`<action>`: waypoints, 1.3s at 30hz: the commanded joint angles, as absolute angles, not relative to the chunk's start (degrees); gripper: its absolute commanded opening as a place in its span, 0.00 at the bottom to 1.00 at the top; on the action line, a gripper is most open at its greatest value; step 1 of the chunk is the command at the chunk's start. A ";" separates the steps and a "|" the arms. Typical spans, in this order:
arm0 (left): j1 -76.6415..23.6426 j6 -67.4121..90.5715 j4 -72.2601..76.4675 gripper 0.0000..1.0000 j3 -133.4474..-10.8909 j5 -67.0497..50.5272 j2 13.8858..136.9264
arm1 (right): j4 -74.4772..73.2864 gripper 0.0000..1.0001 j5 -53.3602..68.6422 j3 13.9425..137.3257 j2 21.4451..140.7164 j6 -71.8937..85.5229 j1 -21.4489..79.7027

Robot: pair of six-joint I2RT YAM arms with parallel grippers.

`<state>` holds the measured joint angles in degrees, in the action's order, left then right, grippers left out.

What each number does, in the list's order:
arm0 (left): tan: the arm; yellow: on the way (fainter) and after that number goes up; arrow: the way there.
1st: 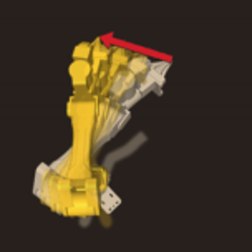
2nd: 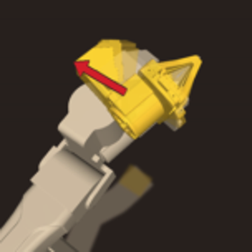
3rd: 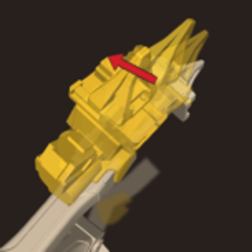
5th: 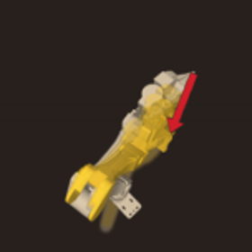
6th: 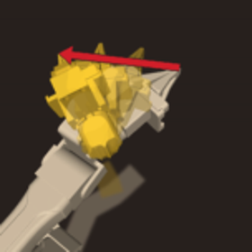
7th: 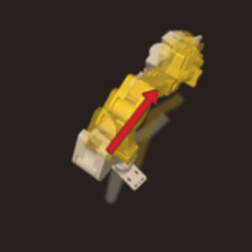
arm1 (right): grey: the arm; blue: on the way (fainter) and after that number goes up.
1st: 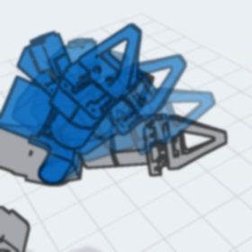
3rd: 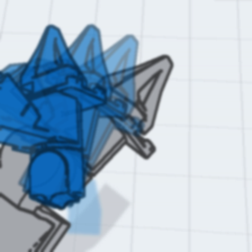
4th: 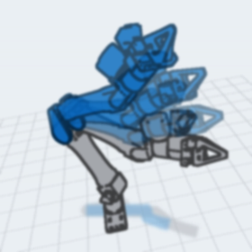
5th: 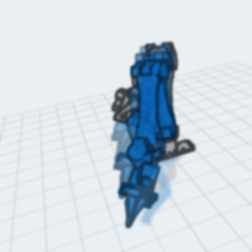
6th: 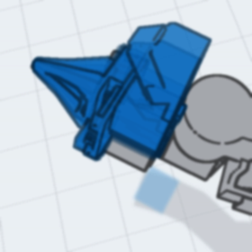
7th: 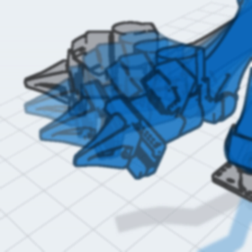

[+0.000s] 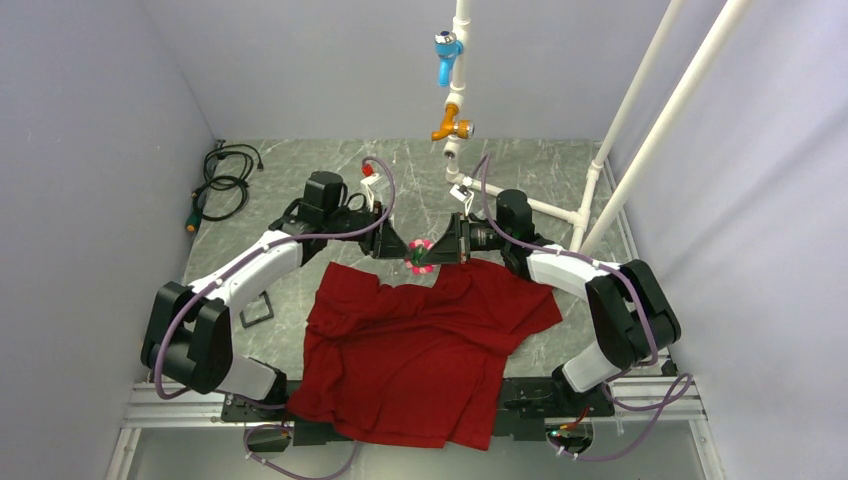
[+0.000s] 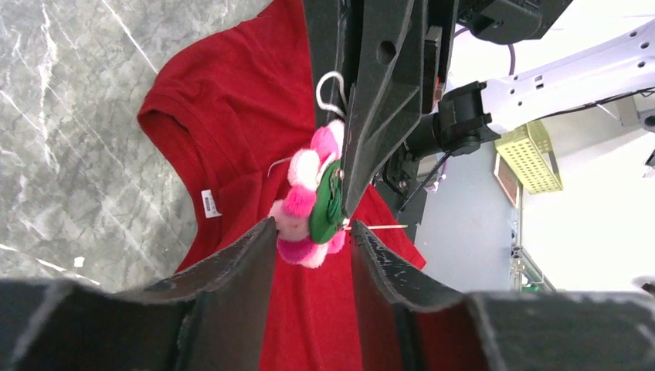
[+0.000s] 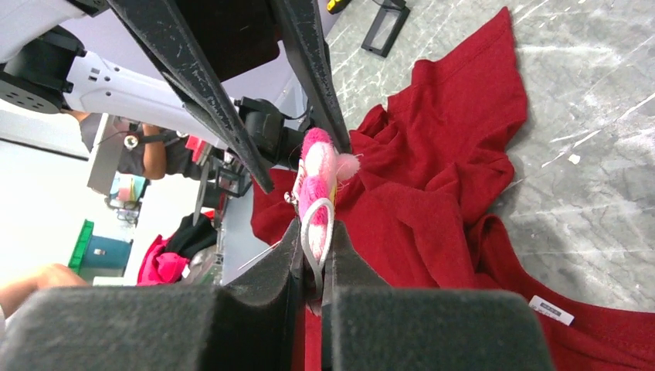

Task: Remove the brooch from the garment

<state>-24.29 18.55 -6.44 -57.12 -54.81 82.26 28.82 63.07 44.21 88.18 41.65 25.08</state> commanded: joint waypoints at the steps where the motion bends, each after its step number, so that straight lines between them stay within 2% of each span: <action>1: -21.56 17.55 -1.29 0.54 -53.78 -56.98 78.46 | 35.28 0.00 63.71 43.32 88.77 44.47 24.45; 2: -20.47 17.54 0.33 0.70 -52.45 -57.33 77.70 | 35.62 0.00 63.91 43.17 88.86 44.77 24.39; 3: -19.60 16.97 1.93 0.76 -51.26 -57.65 76.95 | 35.68 0.00 64.10 43.16 88.92 44.77 24.31; 4: -18.92 15.58 2.27 0.92 -50.24 -57.77 75.86 | 35.75 0.00 64.25 43.15 88.92 44.74 24.34; 6: -18.55 11.85 1.93 0.99 -48.47 -56.97 74.08 | 36.73 0.00 64.83 42.96 89.09 45.40 24.35; 15: -23.72 3.79 7.01 1.00 -41.53 -49.87 70.09 | 41.08 0.00 66.80 43.13 90.64 49.40 24.43; 22: -27.71 6.04 10.88 1.00 -42.65 -44.94 72.71 | 39.53 0.00 66.26 43.61 90.34 48.74 24.50; 28: -30.29 9.77 12.55 1.00 -44.65 -45.35 75.17 | 38.59 0.00 65.87 44.01 90.43 48.25 24.61; 35: -30.91 14.97 13.28 0.84 -45.92 -45.17 77.03 | 38.67 0.00 65.65 44.12 90.70 48.19 24.87; 39: -30.52 20.19 16.17 0.68 -45.68 -47.30 77.28 | 38.25 0.00 65.68 44.29 90.64 47.74 24.96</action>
